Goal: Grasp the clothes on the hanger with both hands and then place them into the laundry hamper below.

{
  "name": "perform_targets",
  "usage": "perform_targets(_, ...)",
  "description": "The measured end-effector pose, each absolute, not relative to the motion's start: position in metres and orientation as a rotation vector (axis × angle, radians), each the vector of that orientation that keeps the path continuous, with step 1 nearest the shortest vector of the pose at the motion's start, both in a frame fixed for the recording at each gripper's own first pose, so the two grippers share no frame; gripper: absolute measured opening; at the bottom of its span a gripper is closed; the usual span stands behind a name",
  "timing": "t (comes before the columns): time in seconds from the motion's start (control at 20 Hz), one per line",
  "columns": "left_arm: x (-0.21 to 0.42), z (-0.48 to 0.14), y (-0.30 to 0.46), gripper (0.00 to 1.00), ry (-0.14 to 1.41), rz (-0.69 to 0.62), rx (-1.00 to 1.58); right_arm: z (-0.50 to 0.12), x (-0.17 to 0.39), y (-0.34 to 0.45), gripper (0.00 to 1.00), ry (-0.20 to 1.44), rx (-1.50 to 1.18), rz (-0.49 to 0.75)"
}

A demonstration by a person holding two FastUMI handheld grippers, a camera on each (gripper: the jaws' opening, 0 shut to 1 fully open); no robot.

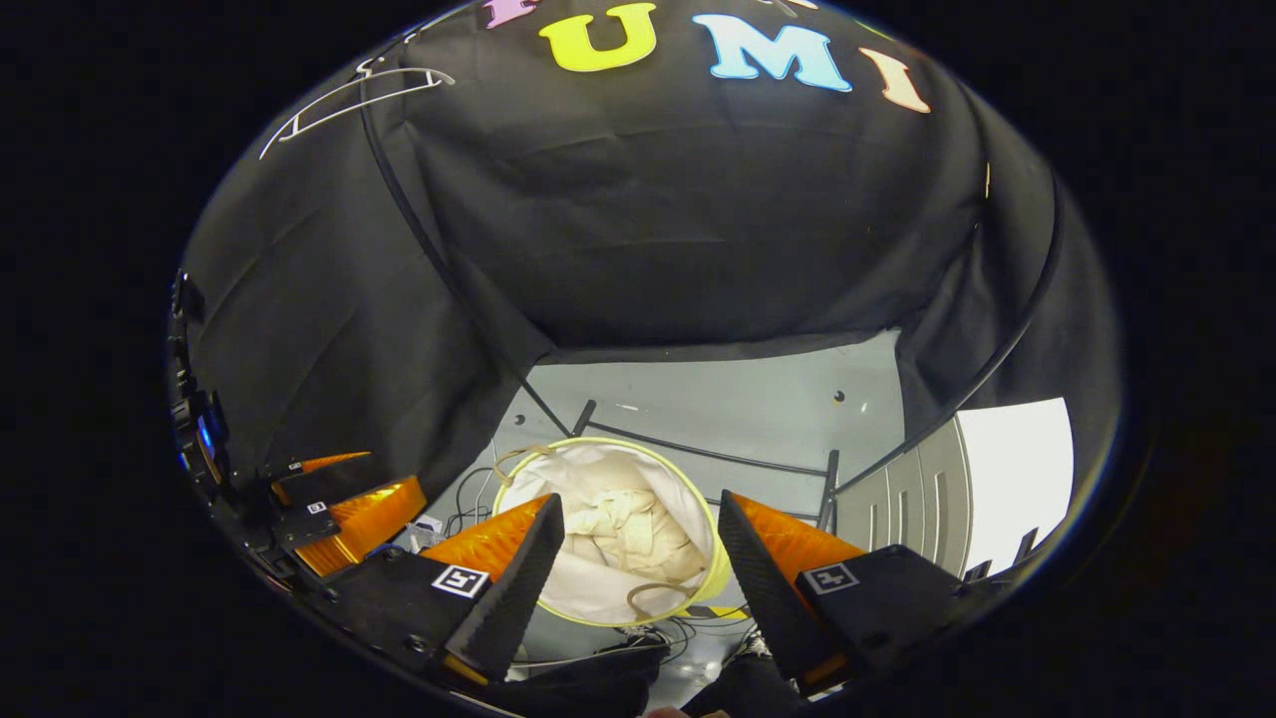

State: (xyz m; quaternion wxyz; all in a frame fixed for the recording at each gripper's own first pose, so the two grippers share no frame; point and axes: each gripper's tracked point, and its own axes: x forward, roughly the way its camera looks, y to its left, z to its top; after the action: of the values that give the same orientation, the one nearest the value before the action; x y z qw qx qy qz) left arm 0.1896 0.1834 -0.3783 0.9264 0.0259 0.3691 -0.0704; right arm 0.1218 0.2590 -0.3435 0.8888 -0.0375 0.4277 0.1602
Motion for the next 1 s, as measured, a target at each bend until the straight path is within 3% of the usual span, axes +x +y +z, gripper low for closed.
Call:
perform_targets(0.5, 0.176, -0.306, 0.117, 1.0, 0.651, 0.009, 0.09, -0.305, 0.131, 0.162, 0.98, 0.801, -0.044, 0.326)
perform_targets(0.65, 0.173, -0.277, 0.087, 0.96, 0.604, 0.015, 0.096, -0.287, 0.135, 0.126, 0.98, 0.732, -0.006, 0.285)
perform_targets(1.0, 0.161, -0.193, 0.008, 1.0, 0.434, 0.05, 0.126, -0.229, 0.144, 0.038, 0.98, 0.489, -0.099, 0.231)
